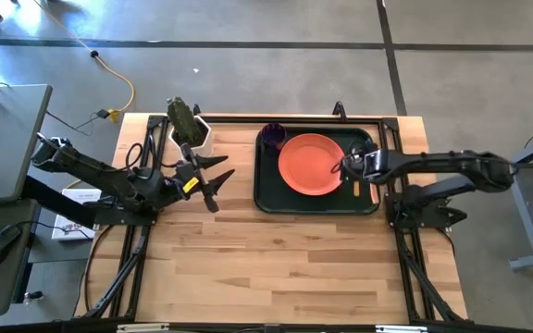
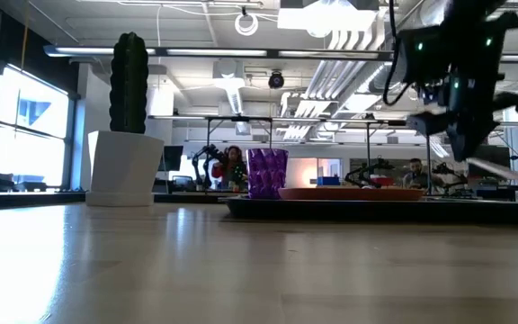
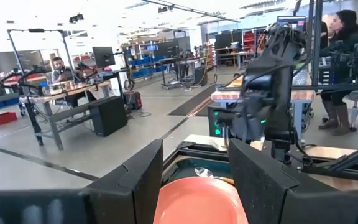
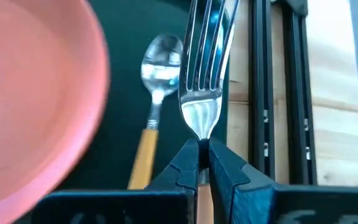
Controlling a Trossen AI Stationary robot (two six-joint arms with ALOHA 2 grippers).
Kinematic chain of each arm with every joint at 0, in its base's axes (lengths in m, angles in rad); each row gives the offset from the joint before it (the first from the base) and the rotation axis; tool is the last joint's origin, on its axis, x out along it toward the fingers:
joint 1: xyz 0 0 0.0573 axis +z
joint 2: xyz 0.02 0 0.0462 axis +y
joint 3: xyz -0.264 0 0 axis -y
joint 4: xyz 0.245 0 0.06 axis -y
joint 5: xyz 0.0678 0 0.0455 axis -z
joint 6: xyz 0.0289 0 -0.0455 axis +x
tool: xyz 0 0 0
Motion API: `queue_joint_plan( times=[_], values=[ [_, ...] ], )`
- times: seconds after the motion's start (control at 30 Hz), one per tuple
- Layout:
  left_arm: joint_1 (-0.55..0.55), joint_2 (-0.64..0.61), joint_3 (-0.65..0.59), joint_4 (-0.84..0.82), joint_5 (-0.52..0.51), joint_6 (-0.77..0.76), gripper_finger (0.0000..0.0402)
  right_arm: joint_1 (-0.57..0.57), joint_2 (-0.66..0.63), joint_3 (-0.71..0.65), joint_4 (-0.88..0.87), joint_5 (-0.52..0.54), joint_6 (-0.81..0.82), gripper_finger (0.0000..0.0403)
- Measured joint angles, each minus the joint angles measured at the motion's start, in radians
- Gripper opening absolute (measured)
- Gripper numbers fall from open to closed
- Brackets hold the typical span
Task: Pick and place plate/cup/fork/spoon on tray
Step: Put the orange fork on the black tray to the right of the yellow spoon
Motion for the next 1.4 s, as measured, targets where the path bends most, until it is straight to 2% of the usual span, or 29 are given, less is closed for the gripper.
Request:
queue_joint_plan(
  times=[0.13, 0.23, 0.33, 0.57, 0.7, 0.93, 1.17, 1.4],
  values=[
    [0.0, 0.0, 0.0, 0.004, -0.004, 0.018, 0.0172, -0.127, -0.002, -0.124, 0.234, -0.059, -0.154, 0.0003],
    [0.0, 0.0, 0.0, 0.004, -0.005, 0.018, 0.0172, -0.19, -0.002, -0.209, 0.422, -0.065, -0.234, 0.0003],
    [0.0, 0.005, 0.0, 0.005, -0.006, 0.012, 0.0172, -0.258, -0.002, -0.261, 0.523, -0.073, -0.294, 0.0003],
    [0.002, 0.005, 0.0, 0.004, -0.006, 0.012, 0.0172, -0.392, -0.002, -0.294, 0.564, -0.089, -0.37, 0.0],
    [0.002, 0.005, 0.0, 0.004, -0.006, 0.008, 0.0172, -0.432, 0.001, -0.294, 0.612, -0.139, -0.391, 0.0002],
    [0.002, 0.006, -0.001, 0.004, -0.006, 0.008, 0.0172, -0.443, 0.041, -0.294, 0.689, -0.181, -0.406, 0.0002],
    [0.002, 0.006, -0.001, 0.003, -0.006, 0.009, 0.0172, -0.443, 0.083, -0.293, 0.72, -0.127, -0.421, 0.0],
    [0.002, 0.006, -0.002, 0.003, -0.006, 0.009, 0.0172, -0.442, 0.083, -0.293, 0.715, -0.126, -0.483, 0.0]
  ],
)
